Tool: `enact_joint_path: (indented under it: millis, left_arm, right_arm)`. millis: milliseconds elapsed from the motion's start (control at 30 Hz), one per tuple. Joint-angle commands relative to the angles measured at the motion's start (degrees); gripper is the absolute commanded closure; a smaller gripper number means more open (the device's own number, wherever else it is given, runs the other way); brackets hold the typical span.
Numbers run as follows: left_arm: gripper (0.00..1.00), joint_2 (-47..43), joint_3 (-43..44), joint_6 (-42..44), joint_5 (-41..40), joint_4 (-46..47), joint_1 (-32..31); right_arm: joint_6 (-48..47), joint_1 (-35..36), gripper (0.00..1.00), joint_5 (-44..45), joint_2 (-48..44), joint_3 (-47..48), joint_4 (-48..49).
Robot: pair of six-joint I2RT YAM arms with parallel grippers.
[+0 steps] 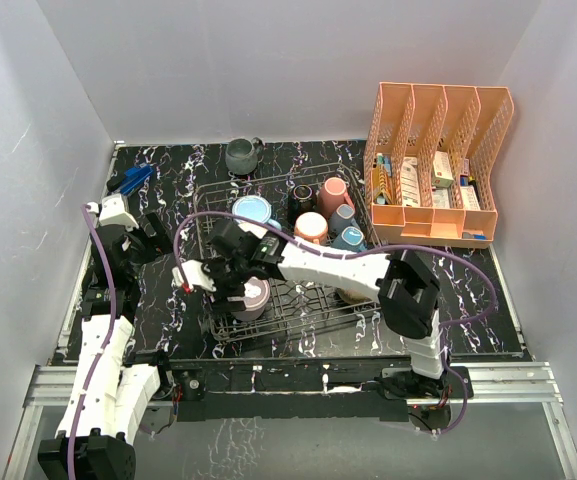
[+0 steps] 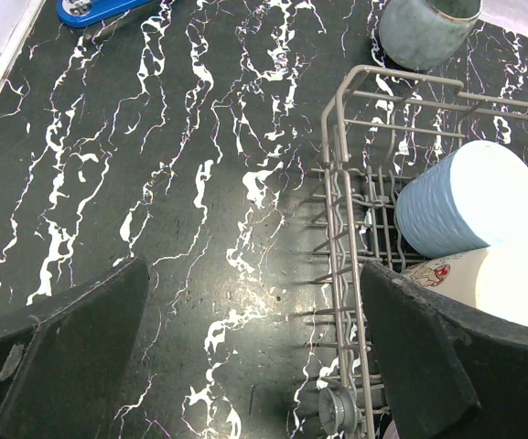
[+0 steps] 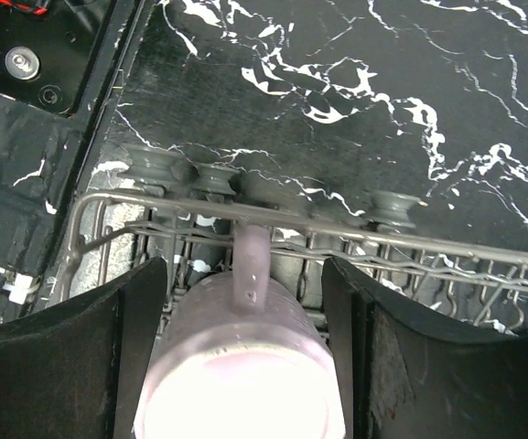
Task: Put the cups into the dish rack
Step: Adjust the cup in the dish rack.
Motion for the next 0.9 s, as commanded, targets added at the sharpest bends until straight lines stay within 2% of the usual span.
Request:
enact_joint_path:
  millis: [0, 400, 867]
  left_arm:
    - [0.03, -1.31, -0.19, 0.49, -0.43, 0.64, 0.01]
    - [0.03, -2.01, -0.33, 0.49, -0.52, 0.55, 0.13]
    - [0.03, -2.4, -0.34, 0.49, -0.62, 0.55, 0.11]
  right_arm:
    - [-0.09, 1.58, 0.32, 4.07, 0.89, 3.49, 0.89]
    - [-2.0, 3.06, 0.5, 11.58, 4.09, 5.43, -2.72]
    - [-2.8, 3.07, 0.82, 16.85, 1.63, 3.03, -3.09]
